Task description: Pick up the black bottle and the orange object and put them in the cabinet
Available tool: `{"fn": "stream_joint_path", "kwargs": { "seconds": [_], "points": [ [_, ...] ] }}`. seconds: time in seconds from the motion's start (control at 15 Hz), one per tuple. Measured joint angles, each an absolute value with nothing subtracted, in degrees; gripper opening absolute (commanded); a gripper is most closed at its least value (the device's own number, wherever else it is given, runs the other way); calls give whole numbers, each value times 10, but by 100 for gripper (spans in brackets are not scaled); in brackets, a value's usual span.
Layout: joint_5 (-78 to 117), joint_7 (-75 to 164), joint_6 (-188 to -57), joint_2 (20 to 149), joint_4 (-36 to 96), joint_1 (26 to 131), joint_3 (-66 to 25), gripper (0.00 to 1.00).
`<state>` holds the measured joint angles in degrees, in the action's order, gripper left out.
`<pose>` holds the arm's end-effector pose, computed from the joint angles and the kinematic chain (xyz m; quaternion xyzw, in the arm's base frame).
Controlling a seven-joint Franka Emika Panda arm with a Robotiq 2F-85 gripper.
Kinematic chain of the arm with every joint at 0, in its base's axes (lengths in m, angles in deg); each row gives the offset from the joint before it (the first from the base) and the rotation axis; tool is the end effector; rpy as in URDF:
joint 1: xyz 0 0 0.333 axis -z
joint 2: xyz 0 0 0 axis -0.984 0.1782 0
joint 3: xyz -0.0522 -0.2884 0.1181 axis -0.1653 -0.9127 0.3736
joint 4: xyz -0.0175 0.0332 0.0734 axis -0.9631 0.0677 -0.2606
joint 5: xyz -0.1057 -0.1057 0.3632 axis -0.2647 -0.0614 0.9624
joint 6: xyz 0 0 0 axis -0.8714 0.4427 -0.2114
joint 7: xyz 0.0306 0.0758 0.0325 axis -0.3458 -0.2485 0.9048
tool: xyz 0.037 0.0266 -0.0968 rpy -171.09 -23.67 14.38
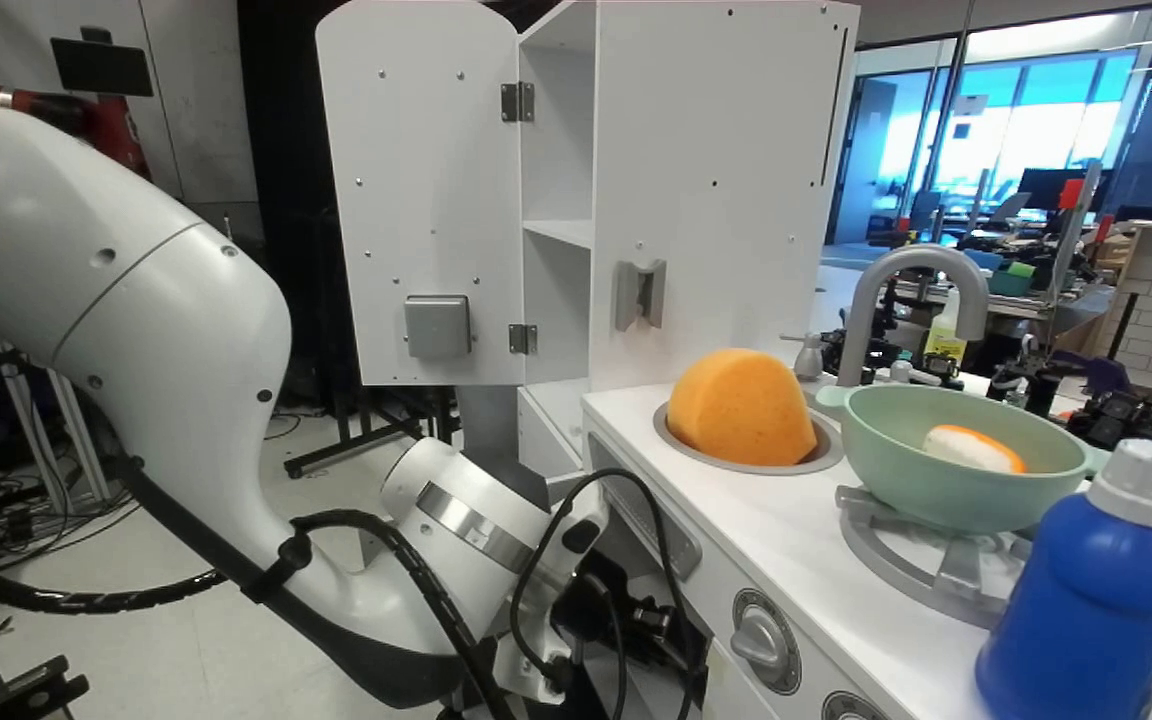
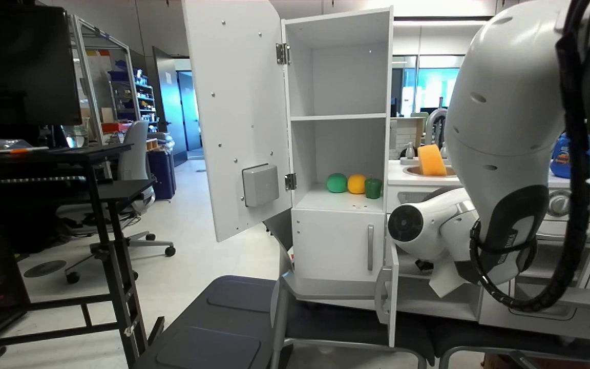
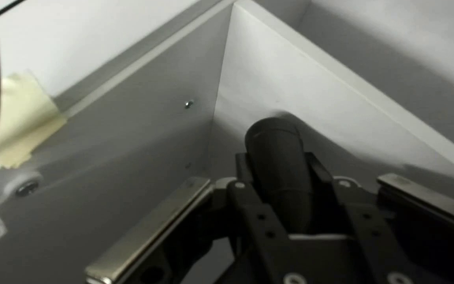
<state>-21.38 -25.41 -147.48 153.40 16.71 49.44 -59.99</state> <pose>0.6676 -0.0374 -0.0549 0.8756 -0.0474 0.2501 0.4105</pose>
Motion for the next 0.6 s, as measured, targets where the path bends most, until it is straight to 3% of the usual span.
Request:
{"fn": "stream_joint_path", "kwargs": {
  "seconds": [0.07, 0.13, 0.2, 0.53, 0.6],
  "points": [
    [-235, -270, -1474, 1533, 162, 499, -600, 10],
    [-255, -283, -1473, 1532, 158, 505, -600, 60],
    [-275, -298, -1473, 1531, 154, 510, -600, 61],
    [-311, -323, -1472, 1530, 148, 520, -600, 98],
    [-311, -324, -1472, 1530, 148, 520, -600, 100]
  ]
}}
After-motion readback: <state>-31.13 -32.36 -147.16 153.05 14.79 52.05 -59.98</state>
